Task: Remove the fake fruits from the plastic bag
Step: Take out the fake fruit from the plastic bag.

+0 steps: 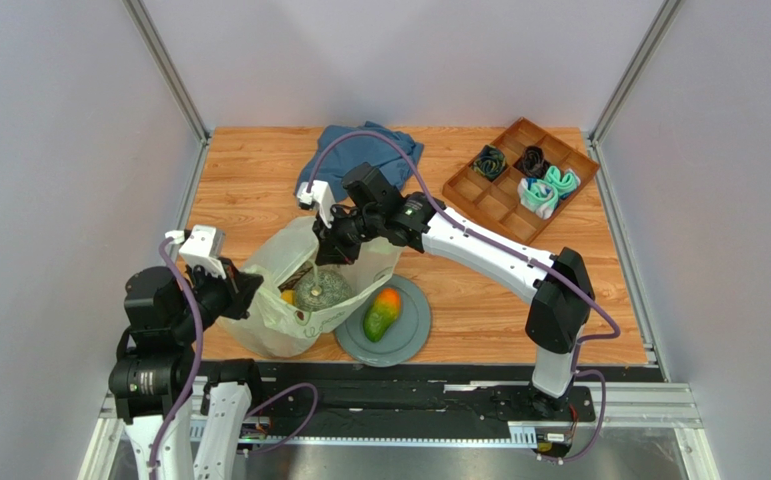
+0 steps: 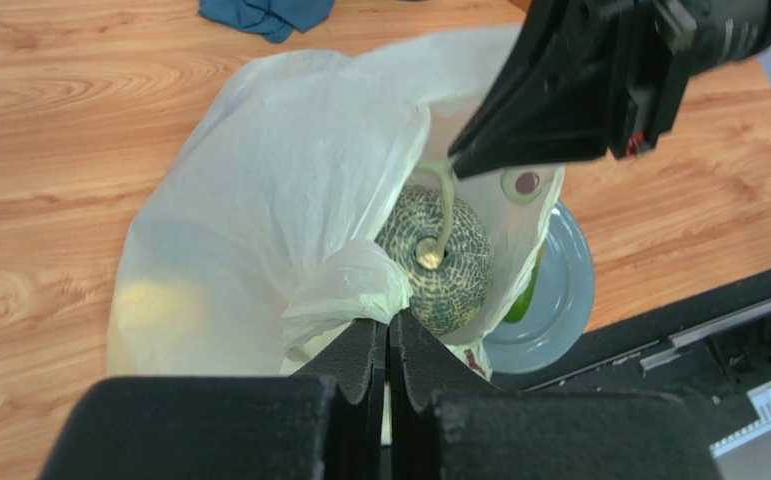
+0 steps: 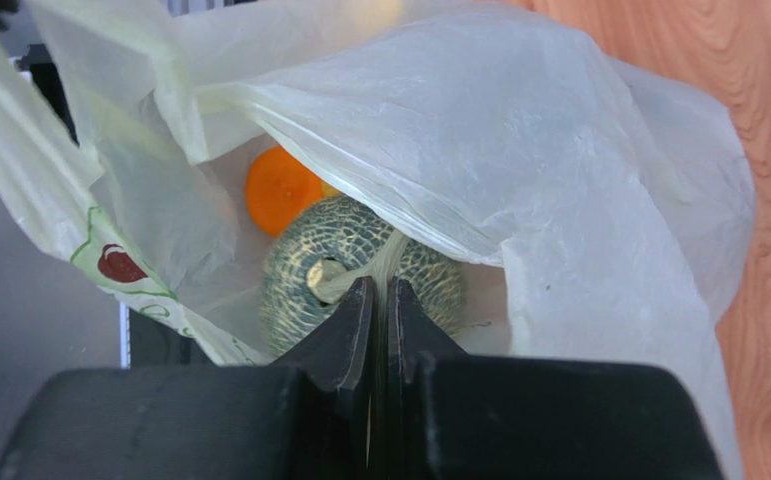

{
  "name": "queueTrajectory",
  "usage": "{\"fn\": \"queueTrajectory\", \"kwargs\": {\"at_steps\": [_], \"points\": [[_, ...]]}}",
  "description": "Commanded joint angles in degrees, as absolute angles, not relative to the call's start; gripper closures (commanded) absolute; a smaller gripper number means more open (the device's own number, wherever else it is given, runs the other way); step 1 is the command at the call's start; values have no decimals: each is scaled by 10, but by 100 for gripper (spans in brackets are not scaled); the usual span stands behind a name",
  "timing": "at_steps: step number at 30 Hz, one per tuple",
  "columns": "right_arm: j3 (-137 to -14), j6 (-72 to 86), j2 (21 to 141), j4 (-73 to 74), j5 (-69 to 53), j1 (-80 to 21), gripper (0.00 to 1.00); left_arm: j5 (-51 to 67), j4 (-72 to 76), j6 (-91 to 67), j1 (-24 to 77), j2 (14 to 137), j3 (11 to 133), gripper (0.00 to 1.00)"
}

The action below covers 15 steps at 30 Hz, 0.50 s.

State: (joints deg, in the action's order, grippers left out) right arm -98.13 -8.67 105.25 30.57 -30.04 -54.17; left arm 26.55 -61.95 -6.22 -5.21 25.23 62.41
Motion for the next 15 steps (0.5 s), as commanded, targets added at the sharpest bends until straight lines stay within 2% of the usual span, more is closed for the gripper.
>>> {"fn": "queueTrajectory", "kwargs": {"at_steps": [1, 5, 10, 15], "points": [[-980, -100, 1034, 324, -348, -537, 100, 284, -544, -112, -54, 260, 604, 100], [-1010, -107, 1000, 351, -379, -536, 100, 287, -536, -125, -58, 273, 594, 100], [-1061, -120, 964, 399, -404, -527, 100, 315, -426, -166, -59, 301, 563, 100], [-1099, -115, 935, 411, -413, -512, 100, 319, -330, -188, -60, 413, 581, 100]]}}
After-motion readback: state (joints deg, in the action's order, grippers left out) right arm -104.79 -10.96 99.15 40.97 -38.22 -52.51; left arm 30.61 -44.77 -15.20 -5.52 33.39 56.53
